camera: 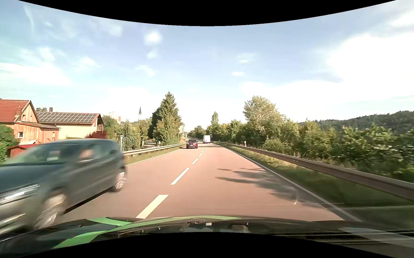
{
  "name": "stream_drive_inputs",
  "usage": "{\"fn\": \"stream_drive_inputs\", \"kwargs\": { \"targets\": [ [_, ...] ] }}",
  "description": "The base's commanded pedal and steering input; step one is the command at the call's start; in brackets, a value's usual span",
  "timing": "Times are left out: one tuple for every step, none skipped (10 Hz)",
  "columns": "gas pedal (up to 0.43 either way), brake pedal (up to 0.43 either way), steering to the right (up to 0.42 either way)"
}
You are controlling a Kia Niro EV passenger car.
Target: Follow the waypoints while adhering to traffic rules and regulations
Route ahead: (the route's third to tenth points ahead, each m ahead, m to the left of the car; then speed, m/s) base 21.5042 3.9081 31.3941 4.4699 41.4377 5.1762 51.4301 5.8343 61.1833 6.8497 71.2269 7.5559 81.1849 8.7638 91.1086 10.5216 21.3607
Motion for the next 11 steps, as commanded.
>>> {"fn": "stream_drive_inputs", "kwargs": {
  "targets": [
    [0.098, 0.000, -0.011],
    [0.098, 0.000, -0.011],
    [0.087, 0.000, -0.010],
    [0.039, 0.000, -0.010],
    [0.028, 0.000, -0.009],
    [0.028, 0.000, -0.009],
    [0.028, 0.000, -0.009],
    [0.028, 0.000, -0.009],
    [0.039, 0.000, -0.009],
    [0.059, 0.000, -0.009],
    [0.079, 0.000, -0.009]
  ]
}}
